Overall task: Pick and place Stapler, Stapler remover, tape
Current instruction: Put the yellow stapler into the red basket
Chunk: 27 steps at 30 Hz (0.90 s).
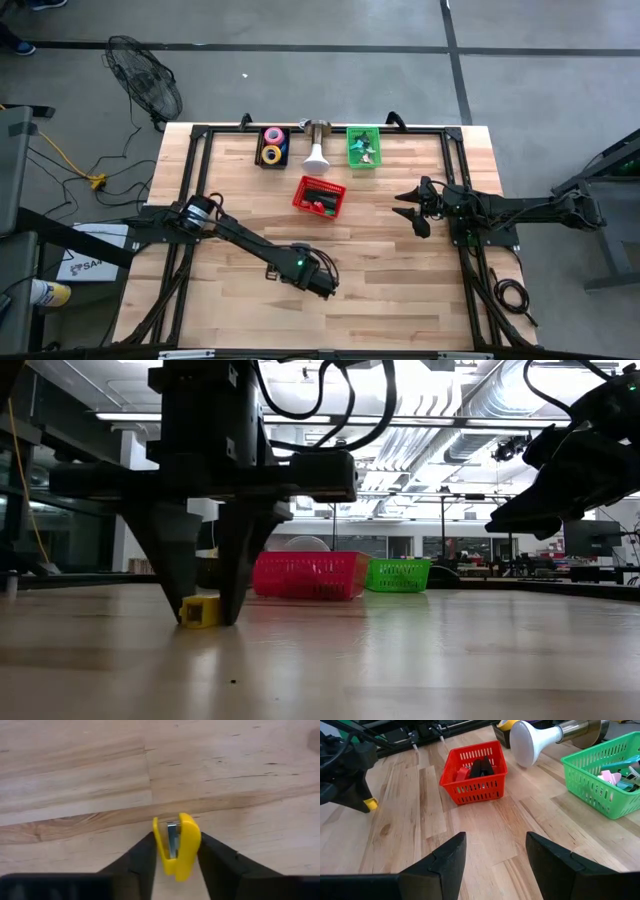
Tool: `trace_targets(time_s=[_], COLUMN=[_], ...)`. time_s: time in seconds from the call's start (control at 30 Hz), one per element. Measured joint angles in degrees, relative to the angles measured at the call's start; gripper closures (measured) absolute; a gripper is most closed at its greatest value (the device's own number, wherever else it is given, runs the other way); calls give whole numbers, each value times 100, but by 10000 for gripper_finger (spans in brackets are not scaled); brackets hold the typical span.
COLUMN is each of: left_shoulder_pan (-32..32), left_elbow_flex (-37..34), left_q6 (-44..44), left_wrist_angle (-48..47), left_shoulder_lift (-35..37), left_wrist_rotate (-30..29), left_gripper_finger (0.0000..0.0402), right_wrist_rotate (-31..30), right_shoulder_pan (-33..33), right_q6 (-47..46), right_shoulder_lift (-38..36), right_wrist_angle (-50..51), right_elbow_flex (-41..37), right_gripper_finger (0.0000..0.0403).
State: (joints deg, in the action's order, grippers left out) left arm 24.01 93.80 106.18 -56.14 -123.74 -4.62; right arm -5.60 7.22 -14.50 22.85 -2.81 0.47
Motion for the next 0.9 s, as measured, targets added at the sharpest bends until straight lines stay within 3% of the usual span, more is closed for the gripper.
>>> trace_targets(time_s=[0.23,0.43,0.57,0.9], left_shoulder_pan=[0,-70,-259,-1104], left_elbow_flex=[0,-2,-37,-17], left_q6=[-315,-784,-1335,-4426], left_wrist_angle=[22,-30,-163,-581], left_shoulder_lift=[-2,26,203,817], left_wrist_rotate=[-7,-146,-638,-1741], left_gripper_finger=[350,350,347,342], right_wrist_rotate=[0,0,0,0], right_shoulder_pan=[2,1,0,0], right_q6=[0,0,0,0], right_shoulder_lift=[0,2,2,2], right_wrist_angle=[0,0,0,0], right_elbow_flex=[0,-1,0,-1], right_gripper_finger=[205,205,205,205])
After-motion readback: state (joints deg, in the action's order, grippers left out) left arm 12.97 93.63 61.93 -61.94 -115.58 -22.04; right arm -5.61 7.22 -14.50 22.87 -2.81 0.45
